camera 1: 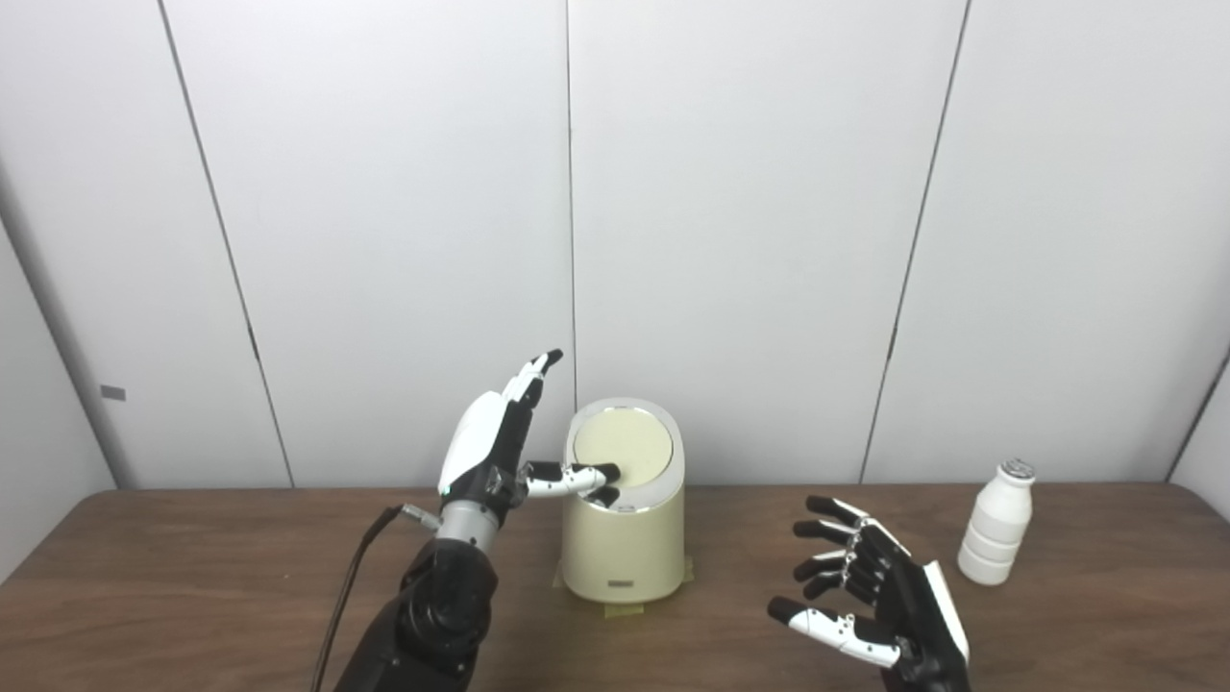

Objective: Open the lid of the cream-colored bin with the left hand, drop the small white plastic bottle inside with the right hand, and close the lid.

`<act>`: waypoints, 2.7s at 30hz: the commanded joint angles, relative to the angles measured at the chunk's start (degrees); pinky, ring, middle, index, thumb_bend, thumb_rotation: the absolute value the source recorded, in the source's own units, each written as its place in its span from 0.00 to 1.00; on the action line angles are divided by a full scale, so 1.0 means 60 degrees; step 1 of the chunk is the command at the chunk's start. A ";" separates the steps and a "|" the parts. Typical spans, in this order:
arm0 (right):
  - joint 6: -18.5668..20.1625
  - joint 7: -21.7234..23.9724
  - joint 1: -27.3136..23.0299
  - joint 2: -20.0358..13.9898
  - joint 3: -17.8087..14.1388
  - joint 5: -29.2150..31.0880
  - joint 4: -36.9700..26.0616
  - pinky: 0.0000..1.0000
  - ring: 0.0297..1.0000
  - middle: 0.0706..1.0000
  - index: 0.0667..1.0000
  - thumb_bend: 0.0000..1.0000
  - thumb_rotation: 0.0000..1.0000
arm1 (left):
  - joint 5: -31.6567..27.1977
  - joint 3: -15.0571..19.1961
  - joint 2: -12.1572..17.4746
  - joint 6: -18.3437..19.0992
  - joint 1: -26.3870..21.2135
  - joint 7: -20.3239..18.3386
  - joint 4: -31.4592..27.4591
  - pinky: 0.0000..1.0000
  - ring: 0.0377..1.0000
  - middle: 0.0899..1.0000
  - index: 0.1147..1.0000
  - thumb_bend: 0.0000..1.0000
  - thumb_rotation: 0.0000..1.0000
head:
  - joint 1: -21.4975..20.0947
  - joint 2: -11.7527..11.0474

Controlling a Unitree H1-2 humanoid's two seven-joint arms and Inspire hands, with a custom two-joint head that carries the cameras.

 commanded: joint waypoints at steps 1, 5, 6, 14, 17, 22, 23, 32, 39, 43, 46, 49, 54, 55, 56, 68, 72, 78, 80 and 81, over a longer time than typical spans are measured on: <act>-0.0228 -0.0079 -0.0324 0.0007 0.0016 -0.0072 -0.0451 0.41 0.49 0.65 0.71 0.69 0.13 | 0.0166 -0.0010 -0.0050 -0.0304 -0.0745 0.0418 -0.0023 1.00 1.00 1.00 1.00 0.81 0.16 | -0.0010 0.0020; -0.0123 -0.0088 -0.0290 0.0040 0.0060 -0.0075 -0.0606 0.41 0.50 0.65 0.70 0.69 0.12 | 0.0237 -0.0190 -0.0020 -0.0447 -0.0798 0.0461 0.0124 1.00 1.00 1.00 1.00 0.81 0.17 | -0.0026 0.0048; -0.0093 -0.0085 -0.0283 0.0046 0.0067 -0.0067 -0.0637 0.41 0.50 0.65 0.70 0.69 0.11 | 0.0246 -0.0226 -0.0008 -0.0459 -0.0798 0.0453 0.0131 1.00 1.00 1.00 1.00 0.81 0.18 | -0.0032 0.0056; 0.0001 -0.0148 -0.0267 0.0100 0.0099 -0.0179 -0.0774 0.41 0.49 0.65 0.69 0.67 0.10 | 0.0303 -0.0408 -0.0109 -0.0542 -0.0865 0.0584 0.0353 1.00 1.00 1.00 1.00 0.81 0.17 | -0.0102 0.0096; 0.0006 -0.0166 -0.0265 0.0110 0.0119 -0.0260 -0.0813 0.41 0.50 0.65 0.69 0.68 0.10 | 0.0450 -0.0564 -0.0077 -0.0462 -0.0958 0.0528 0.0464 1.00 1.00 1.00 1.00 0.81 0.18 | -0.0129 0.0116; -0.0054 -0.0172 -0.0269 0.0155 0.0097 -0.0231 -0.0783 0.41 0.50 0.65 0.69 0.69 0.12 | 0.1297 -0.1030 0.0058 0.0002 -0.1122 0.0666 0.0597 1.00 1.00 1.00 1.00 0.87 0.19 | -0.0144 0.0134; -0.0067 -0.0177 -0.0269 0.0156 0.0104 -0.0261 -0.0784 0.41 0.50 0.65 0.68 0.69 0.12 | 0.1464 -0.1113 0.0076 0.0092 -0.1154 0.0731 0.0642 1.00 1.00 1.00 1.00 0.87 0.18 | -0.0144 0.0134; 0.0062 -0.0191 -0.0210 0.0239 0.0166 -0.0363 -0.1011 0.41 0.50 0.64 0.67 0.69 0.12 | 0.2431 -0.1574 0.0116 0.0219 -0.1285 0.1578 0.1177 1.00 1.00 1.00 1.00 0.80 0.12 | -0.0186 0.0169; 0.0290 -0.0149 -0.0166 0.0296 0.0192 -0.0408 -0.1263 0.42 0.50 0.64 0.66 0.69 0.11 | 0.2763 -0.1850 0.0275 0.0236 -0.1269 0.1821 0.1331 1.00 1.00 1.00 1.00 0.70 0.02 | -0.0191 0.0216; 0.0338 -0.0133 -0.0148 0.0279 0.0208 -0.0409 -0.1319 0.42 0.51 0.64 0.66 0.69 0.10 | 0.3104 -0.2098 0.0426 0.0452 -0.1299 0.1758 0.1323 1.00 1.00 1.00 0.99 0.59 0.00 | -0.0171 0.0236; 0.0323 -0.0113 -0.0156 0.0251 0.0198 -0.0351 -0.1295 0.41 0.50 0.64 0.66 0.68 0.09 | 0.3323 -0.2270 0.0552 0.0629 -0.1316 0.1620 0.1298 1.00 1.00 1.00 0.98 0.56 0.00 | -0.0117 0.0245; 0.0334 -0.0071 -0.0140 0.0231 0.0185 -0.0266 -0.1289 0.42 0.51 0.64 0.66 0.68 0.10 | 0.3424 -0.2395 0.0695 0.0739 -0.1284 0.1347 0.1235 0.98 1.00 1.00 0.97 0.57 0.00 | -0.0100 0.0261; 0.0328 -0.0080 -0.0125 0.0192 0.0204 -0.0377 -0.1336 0.41 0.51 0.64 0.66 0.68 0.10 | 0.3471 -0.2468 0.0894 0.0844 -0.1128 0.1027 0.1096 0.90 0.99 1.00 0.94 0.61 0.00 | -0.0083 0.0297; 0.0376 -0.0079 -0.0120 0.0193 0.0203 -0.0381 -0.1364 0.41 0.51 0.64 0.66 0.68 0.10 | 0.3469 -0.2469 0.0936 0.0886 -0.1094 0.0950 0.1068 0.88 0.99 0.99 0.93 0.62 0.00 | -0.0077 0.0302; 0.0412 -0.0082 -0.0117 0.0199 0.0198 -0.0375 -0.1383 0.41 0.51 0.65 0.66 0.68 0.10 | 0.3461 -0.2466 0.0986 0.0937 -0.1055 0.0855 0.1022 0.88 0.99 0.99 0.93 0.62 0.00 | -0.0074 0.0309; 0.0375 -0.0034 -0.0120 0.0134 0.0173 -0.0231 -0.1335 0.44 0.54 0.64 0.66 0.68 0.07 | 0.3522 -0.2530 0.1311 0.1251 -0.0649 0.0524 0.1010 0.86 0.98 0.99 0.93 0.56 0.00 | 0.0066 0.0356; 0.0291 -0.0024 -0.0135 0.0084 0.0189 -0.0243 -0.1248 0.43 0.52 0.64 0.66 0.68 0.08 | 0.3584 -0.2582 0.1402 0.1314 -0.0590 0.0535 0.1070 0.87 0.97 0.98 0.93 0.59 0.00 | 0.0066 0.0356; 0.0400 -0.0024 -0.0146 0.0097 0.0204 -0.0261 -0.1305 0.44 0.53 0.64 0.65 0.69 0.09 | 0.3498 -0.2504 0.1503 0.1388 -0.0584 0.0295 0.0891 0.87 0.98 0.99 0.93 0.58 0.00 | 0.0104 0.0392; 0.0402 -0.0006 -0.0144 0.0095 0.0207 -0.0231 -0.1305 0.44 0.53 0.64 0.66 0.69 0.10 | 0.3499 -0.2498 0.1510 0.1354 -0.0588 0.0270 0.0887 0.87 0.99 0.99 0.94 0.58 0.00 | 0.0104 0.0392; 0.0368 0.0001 -0.0145 0.0092 0.0205 -0.0208 -0.1280 0.44 0.53 0.64 0.65 0.69 0.09 | 0.3458 -0.2468 0.1499 0.1316 -0.0578 0.0281 0.0868 0.86 0.98 0.99 0.93 0.58 0.00 | 0.0104 0.0392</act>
